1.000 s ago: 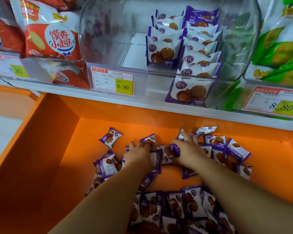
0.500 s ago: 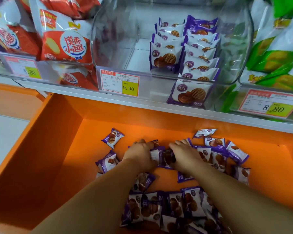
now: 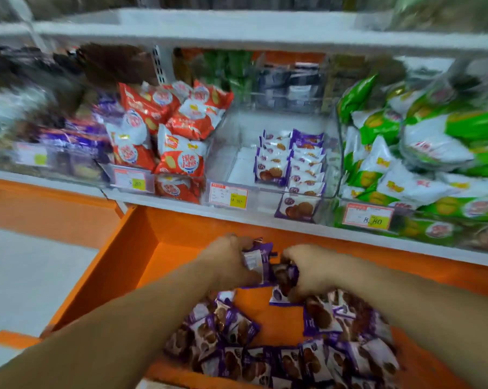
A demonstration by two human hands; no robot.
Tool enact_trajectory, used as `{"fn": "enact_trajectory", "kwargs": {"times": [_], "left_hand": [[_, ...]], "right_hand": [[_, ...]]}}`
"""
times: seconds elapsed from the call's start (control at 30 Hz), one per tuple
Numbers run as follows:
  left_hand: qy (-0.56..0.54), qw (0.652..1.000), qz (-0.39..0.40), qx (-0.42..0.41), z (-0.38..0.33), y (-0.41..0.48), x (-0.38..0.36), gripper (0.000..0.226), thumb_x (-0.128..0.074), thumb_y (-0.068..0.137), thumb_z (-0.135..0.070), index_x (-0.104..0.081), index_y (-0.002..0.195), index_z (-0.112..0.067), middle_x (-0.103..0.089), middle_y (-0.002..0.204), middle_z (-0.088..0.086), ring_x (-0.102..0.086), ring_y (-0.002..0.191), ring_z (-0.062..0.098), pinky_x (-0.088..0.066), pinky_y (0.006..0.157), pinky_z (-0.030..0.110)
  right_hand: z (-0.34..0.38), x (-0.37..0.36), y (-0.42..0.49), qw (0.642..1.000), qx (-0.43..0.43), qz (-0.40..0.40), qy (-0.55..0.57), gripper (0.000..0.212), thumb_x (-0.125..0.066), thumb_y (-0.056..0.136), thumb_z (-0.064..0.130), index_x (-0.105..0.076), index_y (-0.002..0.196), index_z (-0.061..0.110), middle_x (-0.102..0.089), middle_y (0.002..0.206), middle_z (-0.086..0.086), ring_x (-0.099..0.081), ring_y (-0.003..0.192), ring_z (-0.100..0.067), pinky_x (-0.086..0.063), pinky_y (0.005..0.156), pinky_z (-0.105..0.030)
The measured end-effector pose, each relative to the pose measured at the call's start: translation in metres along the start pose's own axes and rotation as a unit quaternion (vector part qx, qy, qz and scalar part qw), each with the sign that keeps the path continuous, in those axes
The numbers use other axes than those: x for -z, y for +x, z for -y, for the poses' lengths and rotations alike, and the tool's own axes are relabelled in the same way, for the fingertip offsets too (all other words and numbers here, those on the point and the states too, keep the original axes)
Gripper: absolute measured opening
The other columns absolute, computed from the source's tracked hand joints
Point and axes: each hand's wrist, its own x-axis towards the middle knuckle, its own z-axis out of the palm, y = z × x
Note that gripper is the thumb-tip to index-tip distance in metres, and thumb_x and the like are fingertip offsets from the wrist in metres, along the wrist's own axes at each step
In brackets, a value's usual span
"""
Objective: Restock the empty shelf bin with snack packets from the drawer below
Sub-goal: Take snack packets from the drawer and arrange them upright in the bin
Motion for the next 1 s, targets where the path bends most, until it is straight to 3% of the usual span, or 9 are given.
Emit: {"fn": "enact_trajectory", "kwargs": {"times": [0.13, 0.23, 0.3, 0.47, 0.53, 0.6, 0.73, 0.8, 1.0], "left_hand": [[-0.033, 0.998, -0.047, -0.028, -0.022, -0.033, 0.061, 0.033, -0.086, 0.072, -0.044, -0.064, 0.088, -0.025, -0.065, 0.083, -0.007, -0.064, 0.075, 0.012, -0.047, 0.06, 0.024], [-0.059, 0.992, -0.107, -0.036, -0.045, -0.049, 0.115, 0.036, -0.088, 0.07, -0.047, -0.068, 0.084, -0.021, -0.069, 0.076, -0.006, -0.067, 0.073, 0.012, -0.053, 0.061, 0.028], [-0.11, 0.985, -0.128, -0.034, -0.061, -0.052, 0.146, 0.032, -0.089, 0.071, -0.04, -0.067, 0.08, -0.019, -0.07, 0.063, -0.008, -0.067, 0.058, 0.009, -0.053, 0.05, 0.025], [-0.209, 0.964, -0.159, -0.03, -0.091, -0.025, 0.195, 0.036, -0.09, 0.072, -0.032, -0.072, 0.096, -0.011, -0.078, 0.084, 0.01, -0.076, 0.075, 0.027, -0.062, 0.068, 0.044], [-0.175, 0.967, -0.186, -0.021, -0.093, 0.002, 0.198, 0.036, -0.089, 0.068, -0.035, -0.073, 0.092, -0.014, -0.078, 0.082, 0.006, -0.076, 0.074, 0.024, -0.065, 0.069, 0.044], [-0.11, 0.972, -0.206, -0.017, -0.093, 0.033, 0.193, 0.03, -0.086, 0.069, -0.038, -0.07, 0.084, -0.017, -0.074, 0.077, 0.002, -0.073, 0.074, 0.023, -0.062, 0.065, 0.036], [0.046, 0.976, -0.213, 0.017, -0.089, 0.08, 0.177, 0.032, -0.076, 0.075, -0.044, -0.056, 0.079, -0.019, -0.058, 0.075, 0.0, -0.061, 0.08, 0.027, -0.043, 0.063, 0.028], [0.099, 0.975, -0.197, 0.04, -0.081, 0.095, 0.17, 0.035, -0.071, 0.075, -0.048, -0.058, 0.09, -0.019, -0.056, 0.081, 0.002, -0.058, 0.082, 0.028, -0.045, 0.069, 0.03], [0.246, 0.964, -0.072, 0.075, -0.072, 0.11, 0.139, 0.035, -0.072, 0.072, -0.041, -0.058, 0.096, -0.019, -0.055, 0.081, 0.002, -0.06, 0.081, 0.027, -0.055, 0.071, 0.033]], "right_hand": [[0.013, 0.067, -0.062, 0.998, 0.014, -0.046, 0.033, 0.062, -0.093, 0.066, 0.042, -0.054, 0.113, 0.028, -0.06, 0.103, 0.008, -0.064, 0.088, -0.016, -0.049, 0.061, -0.024], [0.017, 0.114, -0.096, 0.983, 0.007, -0.131, 0.127, 0.064, -0.098, 0.06, 0.039, -0.059, 0.11, 0.027, -0.065, 0.1, 0.004, -0.07, 0.088, -0.025, -0.056, 0.068, -0.029], [0.02, 0.141, -0.108, 0.965, 0.004, -0.192, 0.176, 0.066, -0.099, 0.056, 0.042, -0.062, 0.109, 0.029, -0.065, 0.099, 0.004, -0.067, 0.084, -0.02, -0.054, 0.067, -0.03], [0.026, 0.182, -0.103, 0.904, 0.011, -0.271, 0.331, 0.053, -0.098, 0.064, 0.02, -0.067, 0.106, 0.013, -0.07, 0.079, -0.006, -0.064, 0.053, -0.017, -0.041, 0.039, -0.021], [0.029, 0.186, -0.087, 0.894, -0.008, -0.302, 0.33, 0.049, -0.096, 0.067, 0.013, -0.064, 0.105, 0.008, -0.072, 0.08, -0.011, -0.064, 0.046, -0.017, -0.041, 0.036, -0.02], [0.027, 0.189, -0.065, 0.899, -0.039, -0.339, 0.276, 0.054, -0.096, 0.067, 0.017, -0.061, 0.107, 0.009, -0.07, 0.09, -0.012, -0.065, 0.056, -0.018, -0.046, 0.041, -0.023], [0.015, 0.199, -0.025, 0.901, -0.096, -0.349, 0.239, 0.065, -0.097, 0.061, 0.022, -0.063, 0.112, 0.004, -0.069, 0.101, -0.017, -0.071, 0.089, -0.031, -0.063, 0.08, -0.047], [0.011, 0.205, -0.01, 0.901, -0.106, -0.333, 0.258, 0.065, -0.098, 0.057, 0.019, -0.06, 0.108, 0.002, -0.069, 0.096, -0.017, -0.073, 0.086, -0.033, -0.063, 0.079, -0.052], [0.005, 0.203, 0.026, 0.912, -0.134, -0.342, 0.183, 0.048, -0.092, 0.063, 0.022, -0.062, 0.098, 0.008, -0.069, 0.085, -0.009, -0.07, 0.075, -0.026, -0.062, 0.073, -0.036]]}}
